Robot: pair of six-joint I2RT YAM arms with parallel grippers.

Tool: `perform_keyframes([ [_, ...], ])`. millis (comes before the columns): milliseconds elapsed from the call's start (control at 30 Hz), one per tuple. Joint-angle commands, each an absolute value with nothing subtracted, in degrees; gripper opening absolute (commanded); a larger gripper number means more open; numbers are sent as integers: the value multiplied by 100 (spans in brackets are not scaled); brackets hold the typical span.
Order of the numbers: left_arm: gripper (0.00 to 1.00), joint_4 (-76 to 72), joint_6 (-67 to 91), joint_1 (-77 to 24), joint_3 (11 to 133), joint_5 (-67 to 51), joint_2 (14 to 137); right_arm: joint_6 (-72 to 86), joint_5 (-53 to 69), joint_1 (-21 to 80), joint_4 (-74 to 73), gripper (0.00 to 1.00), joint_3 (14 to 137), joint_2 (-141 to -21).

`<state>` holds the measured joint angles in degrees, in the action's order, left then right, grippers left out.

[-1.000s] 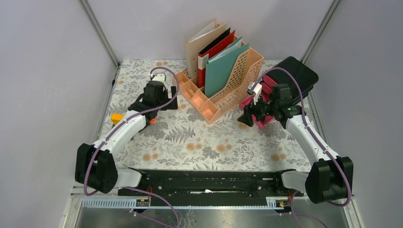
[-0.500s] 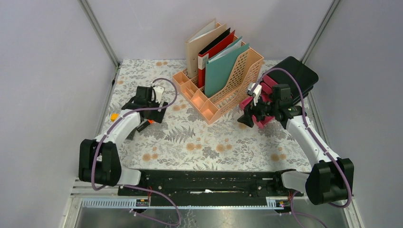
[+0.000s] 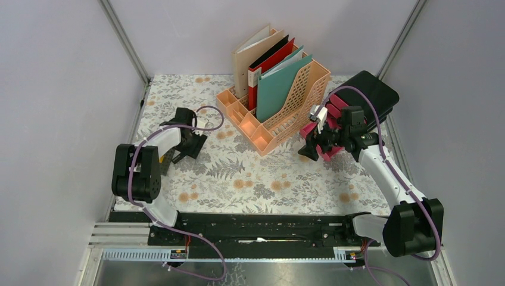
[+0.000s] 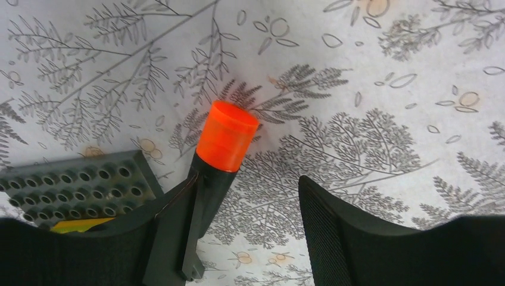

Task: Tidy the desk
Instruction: Pick up the stationery from the center of the board.

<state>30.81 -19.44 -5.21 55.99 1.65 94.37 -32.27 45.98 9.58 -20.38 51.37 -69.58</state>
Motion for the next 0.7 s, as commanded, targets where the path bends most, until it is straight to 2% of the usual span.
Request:
perform_keyframes([
  [0, 62, 3198, -2070, -373, 5972, 26, 9659, -3375, 4603, 949, -2094, 85, 5366, -6947],
  [433, 67, 2882, -2011, -247, 5932, 85, 9552, -3441, 4612, 949, -2136, 85, 5379, -7020],
  [667, 63, 3035, -1871, -157, 5980, 26, 9927, -3466, 4601, 949, -2169, 85, 5392, -7023],
])
